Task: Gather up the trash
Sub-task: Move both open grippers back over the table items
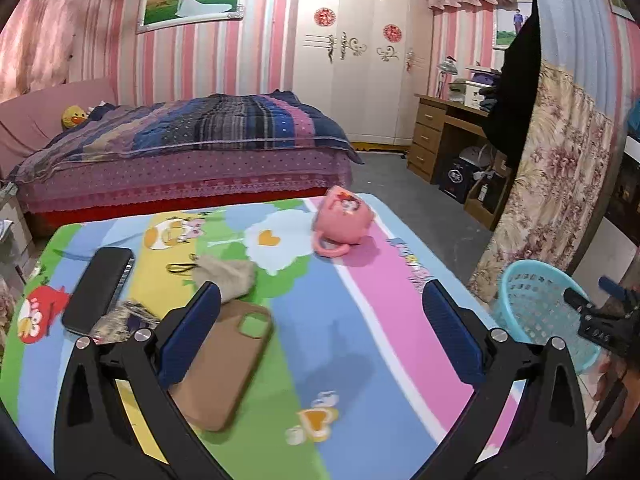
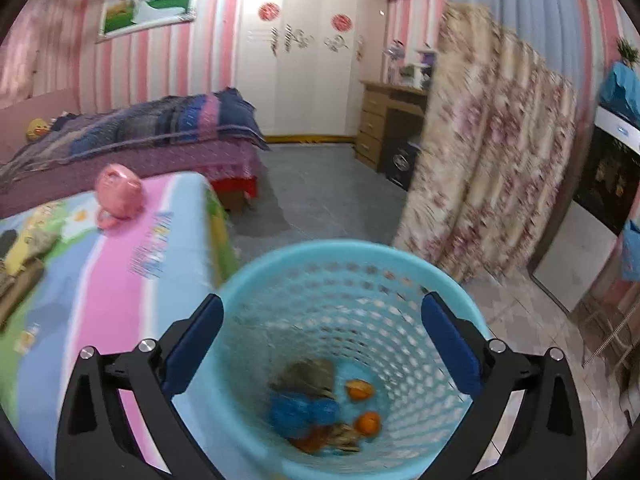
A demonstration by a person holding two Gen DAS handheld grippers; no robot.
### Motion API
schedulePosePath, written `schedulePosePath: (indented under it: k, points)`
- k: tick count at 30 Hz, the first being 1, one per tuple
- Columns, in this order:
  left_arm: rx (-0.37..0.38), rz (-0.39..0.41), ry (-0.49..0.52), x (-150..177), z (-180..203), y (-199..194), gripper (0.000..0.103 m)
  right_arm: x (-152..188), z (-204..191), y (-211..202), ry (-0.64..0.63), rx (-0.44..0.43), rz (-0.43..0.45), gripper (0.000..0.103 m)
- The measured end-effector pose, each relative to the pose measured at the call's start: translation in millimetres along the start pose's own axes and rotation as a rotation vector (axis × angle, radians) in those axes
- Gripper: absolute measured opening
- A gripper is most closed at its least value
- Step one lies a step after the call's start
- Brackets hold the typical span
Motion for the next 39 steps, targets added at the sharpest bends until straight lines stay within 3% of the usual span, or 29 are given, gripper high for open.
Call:
schedulePosePath:
  k: [7, 15, 20, 29, 39]
  points:
    - [-0.079, -0.015, -0.023, 2.0, -57.1, 1.1, 0.097, -26.0, -87.6, -12.4, -0.069, -0.127, 0.042, 0.098]
    - [-0.148, -0.048, -0.122, 6.6, -140.8, 6.9, 0.097, -23.4, -181.8, -4.6, -0.151, -0.229, 0.012, 0.098]
    - [-0.186, -0.074, -0.123, 18.9, -177.8, 11.2, 0.097, -17.7, -224.4, 7.9, -0.150, -0.276, -0.014, 0.098]
    - [-0.244, -0.138, -0.141, 40.9, -223.1, 28.9, 0.097, 10.9, -244.8, 31.4, -0.179, -0.272, -0.062, 0.098]
    - [-0.273, -0.219, -0.147, 69.1, -229.9, 50.4, 0.097, 10.6, -239.5, 31.5, -0.183, -0.238, -0.058, 0.098]
Point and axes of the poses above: each gripper's, at about its wrist camera, not at the fingertips, and y roughly the way its jaws point, z to its right, x to its underside, the point moved 8 cm from there along y, roughly the way its jaws point, and after that the axes turned 8 degrees about -x, right-handed, at the moved point
